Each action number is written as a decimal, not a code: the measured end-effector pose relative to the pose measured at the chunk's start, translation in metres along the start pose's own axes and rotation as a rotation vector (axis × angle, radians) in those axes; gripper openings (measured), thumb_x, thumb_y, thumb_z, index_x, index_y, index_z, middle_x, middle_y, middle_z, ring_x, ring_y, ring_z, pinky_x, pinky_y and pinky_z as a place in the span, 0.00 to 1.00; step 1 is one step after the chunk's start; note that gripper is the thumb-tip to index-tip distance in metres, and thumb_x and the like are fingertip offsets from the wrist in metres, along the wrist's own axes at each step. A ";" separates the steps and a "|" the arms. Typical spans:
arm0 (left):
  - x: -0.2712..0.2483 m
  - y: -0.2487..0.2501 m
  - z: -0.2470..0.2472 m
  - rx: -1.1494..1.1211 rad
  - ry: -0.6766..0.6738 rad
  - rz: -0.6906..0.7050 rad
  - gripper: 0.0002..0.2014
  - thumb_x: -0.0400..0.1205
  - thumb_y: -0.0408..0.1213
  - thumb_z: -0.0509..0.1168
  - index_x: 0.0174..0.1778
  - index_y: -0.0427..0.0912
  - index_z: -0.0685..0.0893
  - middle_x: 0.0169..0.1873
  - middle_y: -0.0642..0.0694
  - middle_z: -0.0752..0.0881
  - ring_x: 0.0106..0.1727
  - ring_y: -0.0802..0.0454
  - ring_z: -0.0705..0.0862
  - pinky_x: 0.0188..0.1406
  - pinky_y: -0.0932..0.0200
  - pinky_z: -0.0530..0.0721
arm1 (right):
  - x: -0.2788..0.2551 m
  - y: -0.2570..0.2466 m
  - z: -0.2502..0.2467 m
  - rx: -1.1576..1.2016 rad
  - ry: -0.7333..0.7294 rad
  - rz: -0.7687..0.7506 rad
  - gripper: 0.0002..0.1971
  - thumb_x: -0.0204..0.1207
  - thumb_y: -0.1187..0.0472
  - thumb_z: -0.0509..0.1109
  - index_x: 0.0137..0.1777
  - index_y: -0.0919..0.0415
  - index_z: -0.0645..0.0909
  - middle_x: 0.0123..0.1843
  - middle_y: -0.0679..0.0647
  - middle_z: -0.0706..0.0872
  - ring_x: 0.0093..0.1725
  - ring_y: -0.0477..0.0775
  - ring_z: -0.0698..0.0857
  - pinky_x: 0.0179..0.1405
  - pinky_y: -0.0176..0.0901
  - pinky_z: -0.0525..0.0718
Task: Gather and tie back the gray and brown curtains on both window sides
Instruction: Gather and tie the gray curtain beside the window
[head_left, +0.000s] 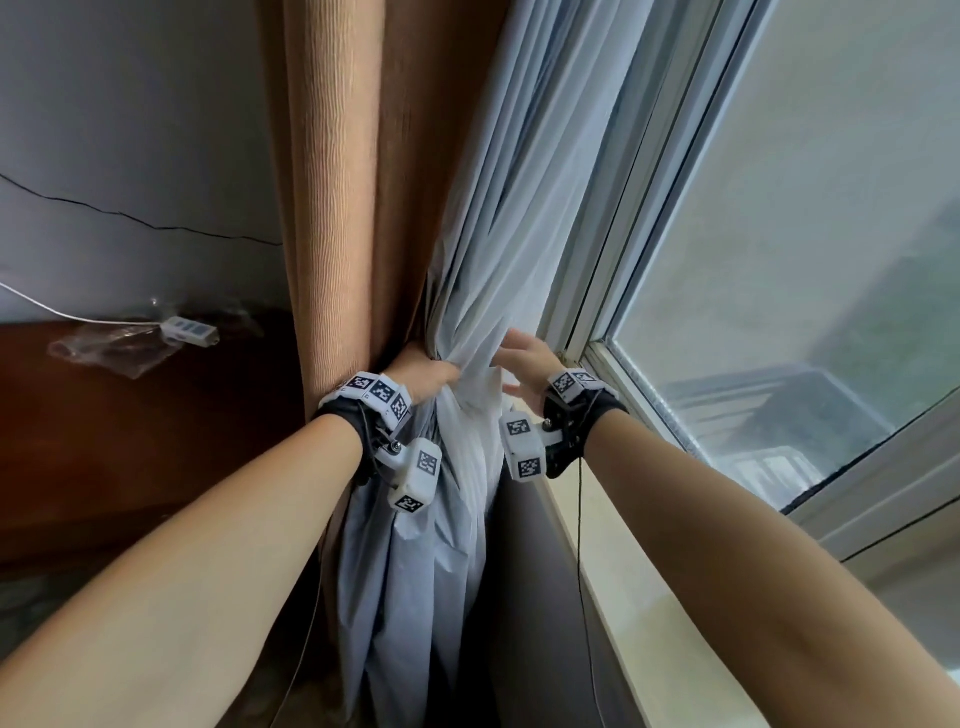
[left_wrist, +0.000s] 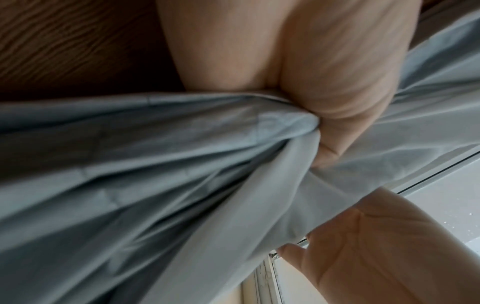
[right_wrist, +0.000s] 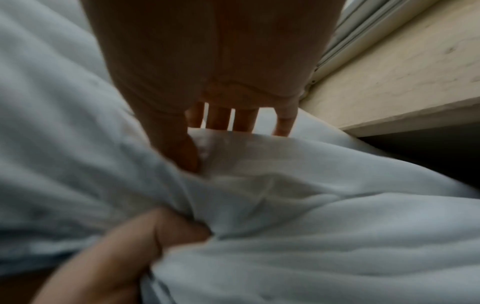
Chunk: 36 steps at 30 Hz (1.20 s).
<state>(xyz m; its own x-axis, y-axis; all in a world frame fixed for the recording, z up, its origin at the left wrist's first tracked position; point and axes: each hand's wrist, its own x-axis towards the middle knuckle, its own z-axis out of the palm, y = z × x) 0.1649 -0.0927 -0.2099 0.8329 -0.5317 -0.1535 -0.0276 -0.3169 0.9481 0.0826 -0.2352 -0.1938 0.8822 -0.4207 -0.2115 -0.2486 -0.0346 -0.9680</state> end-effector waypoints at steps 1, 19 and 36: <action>0.000 0.001 -0.001 -0.010 -0.016 -0.007 0.24 0.64 0.33 0.75 0.58 0.36 0.86 0.53 0.42 0.89 0.55 0.43 0.87 0.62 0.50 0.85 | 0.002 0.001 0.005 -0.029 0.026 -0.039 0.15 0.73 0.73 0.71 0.56 0.58 0.86 0.53 0.52 0.90 0.51 0.49 0.87 0.59 0.55 0.81; 0.015 0.002 0.028 0.104 0.025 0.113 0.21 0.71 0.35 0.77 0.60 0.34 0.85 0.56 0.40 0.88 0.59 0.46 0.86 0.59 0.55 0.83 | -0.030 0.002 0.015 -0.688 0.257 -0.477 0.08 0.76 0.66 0.65 0.52 0.67 0.79 0.47 0.60 0.89 0.46 0.61 0.87 0.46 0.57 0.86; 0.015 -0.002 0.003 0.019 0.022 0.006 0.28 0.59 0.40 0.75 0.56 0.39 0.86 0.49 0.44 0.90 0.53 0.45 0.88 0.58 0.53 0.86 | 0.008 0.010 -0.008 -0.005 0.215 -0.004 0.48 0.65 0.70 0.76 0.84 0.55 0.57 0.82 0.57 0.67 0.80 0.58 0.70 0.76 0.56 0.72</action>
<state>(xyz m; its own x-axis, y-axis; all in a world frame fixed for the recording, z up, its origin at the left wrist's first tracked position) 0.1754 -0.1027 -0.2148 0.8447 -0.5162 -0.1415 -0.0427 -0.3284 0.9436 0.0838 -0.2460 -0.2039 0.7777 -0.6041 -0.1738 -0.2482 -0.0410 -0.9679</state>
